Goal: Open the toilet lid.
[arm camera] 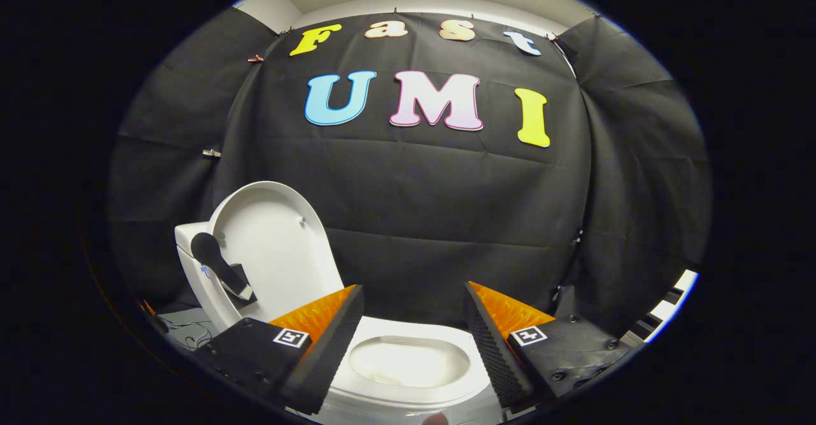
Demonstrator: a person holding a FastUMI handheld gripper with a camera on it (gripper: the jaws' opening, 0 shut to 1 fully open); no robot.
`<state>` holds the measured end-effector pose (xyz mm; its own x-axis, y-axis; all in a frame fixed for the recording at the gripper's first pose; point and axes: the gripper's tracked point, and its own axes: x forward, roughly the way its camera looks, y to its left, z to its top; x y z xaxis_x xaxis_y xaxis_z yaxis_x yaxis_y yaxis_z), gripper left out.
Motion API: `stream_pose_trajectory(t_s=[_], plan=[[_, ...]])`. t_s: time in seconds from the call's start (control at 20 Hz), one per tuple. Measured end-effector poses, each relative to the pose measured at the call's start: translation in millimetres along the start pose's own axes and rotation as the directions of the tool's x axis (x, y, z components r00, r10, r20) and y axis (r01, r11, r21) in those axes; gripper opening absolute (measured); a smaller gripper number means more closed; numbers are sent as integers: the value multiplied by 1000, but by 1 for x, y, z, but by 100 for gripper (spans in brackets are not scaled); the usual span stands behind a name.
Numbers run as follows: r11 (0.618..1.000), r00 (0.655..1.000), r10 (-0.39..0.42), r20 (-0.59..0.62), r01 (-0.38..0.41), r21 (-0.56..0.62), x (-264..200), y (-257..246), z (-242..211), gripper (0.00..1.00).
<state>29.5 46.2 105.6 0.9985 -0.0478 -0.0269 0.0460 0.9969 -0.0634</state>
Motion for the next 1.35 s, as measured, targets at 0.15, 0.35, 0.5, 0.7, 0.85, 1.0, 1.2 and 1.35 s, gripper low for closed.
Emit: stream_pose_trajectory(t_s=[0.15, 0.35, 0.5, 0.7, 0.85, 1.0, 1.2, 1.35], plan=[[1000, 1000, -7, 6, 7, 24, -3, -6, -8, 99], [997, 999, -15, 33, 13, 81, -9, -10, -24, 99], [993, 1000, -4, 2, 3, 119, -11, -8, -42, 99], [994, 1000, -22, -15, 24, 110, -12, -16, -53, 99], [991, 999, -25, -28, 28, 130, -10, -20, -56, 99], [991, 999, -32, -23, 35, 126, -11, -22, -55, 99], [990, 999, -28, -17, 30, 139, -12, -22, -52, 99], [992, 999, -27, -18, 30, 125, -12, -20, -52, 99]])
